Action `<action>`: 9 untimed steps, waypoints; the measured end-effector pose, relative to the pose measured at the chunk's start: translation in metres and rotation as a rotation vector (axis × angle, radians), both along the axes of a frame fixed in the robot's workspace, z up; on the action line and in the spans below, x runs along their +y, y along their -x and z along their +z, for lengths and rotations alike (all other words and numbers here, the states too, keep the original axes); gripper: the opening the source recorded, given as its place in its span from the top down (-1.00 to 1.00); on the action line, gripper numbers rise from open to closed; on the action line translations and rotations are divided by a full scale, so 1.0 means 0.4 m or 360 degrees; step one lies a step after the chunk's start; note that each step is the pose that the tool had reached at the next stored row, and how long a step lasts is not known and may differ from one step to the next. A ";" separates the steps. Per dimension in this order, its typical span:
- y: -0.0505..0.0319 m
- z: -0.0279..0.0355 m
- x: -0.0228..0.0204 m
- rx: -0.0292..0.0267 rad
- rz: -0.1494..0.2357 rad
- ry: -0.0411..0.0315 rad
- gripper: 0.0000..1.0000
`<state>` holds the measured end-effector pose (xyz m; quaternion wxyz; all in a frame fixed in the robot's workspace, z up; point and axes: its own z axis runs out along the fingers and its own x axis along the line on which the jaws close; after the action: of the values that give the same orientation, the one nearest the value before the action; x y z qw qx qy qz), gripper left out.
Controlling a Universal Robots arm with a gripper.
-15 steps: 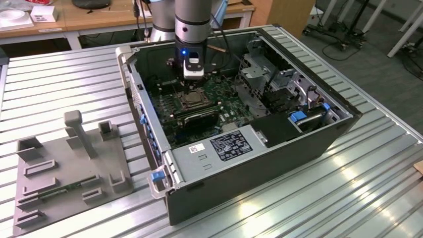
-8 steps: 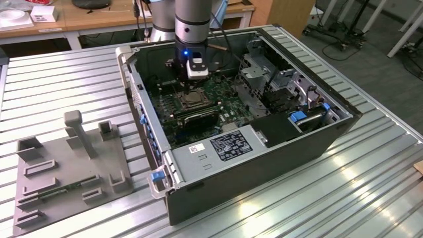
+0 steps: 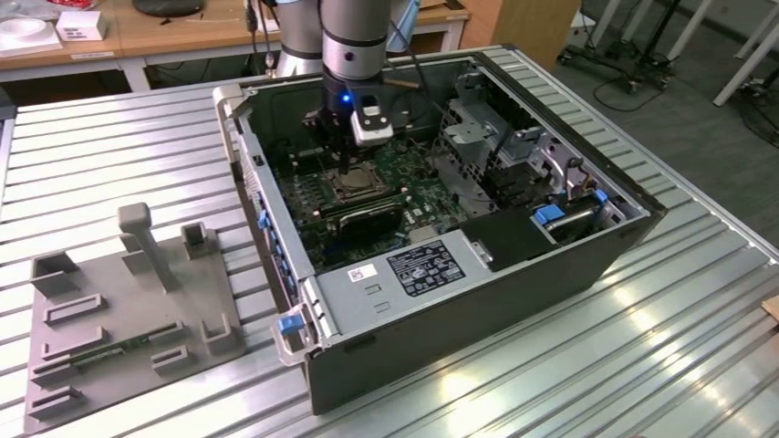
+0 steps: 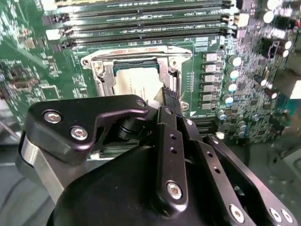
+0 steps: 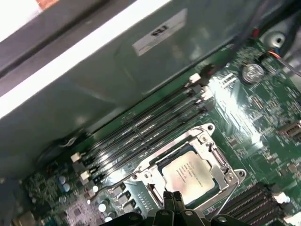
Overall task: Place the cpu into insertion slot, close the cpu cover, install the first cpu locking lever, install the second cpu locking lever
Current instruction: 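Close the cpu cover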
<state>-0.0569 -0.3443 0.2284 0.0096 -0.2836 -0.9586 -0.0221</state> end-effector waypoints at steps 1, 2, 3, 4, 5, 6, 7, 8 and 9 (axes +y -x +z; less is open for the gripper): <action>0.000 0.000 0.000 0.00001 0.0028 0.0000 0.79; 0.000 0.000 0.000 0.00001 0.0057 0.0000 0.79; 0.000 0.000 0.000 0.00001 0.0088 0.0000 0.79; 0.000 0.000 0.000 0.00000 0.0117 0.0000 0.79; 0.000 -0.001 0.000 0.00000 0.0146 0.0000 0.79; 0.000 -0.001 0.000 0.00001 0.0174 0.0000 0.79; 0.000 -0.001 0.000 0.00000 0.0203 0.0000 0.79; 0.000 -0.001 0.000 0.00001 0.0231 0.0000 0.79; 0.000 -0.001 0.000 0.00000 0.0260 0.0000 0.79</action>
<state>-0.0569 -0.3443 0.2279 0.0113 -0.2044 -0.9786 -0.0213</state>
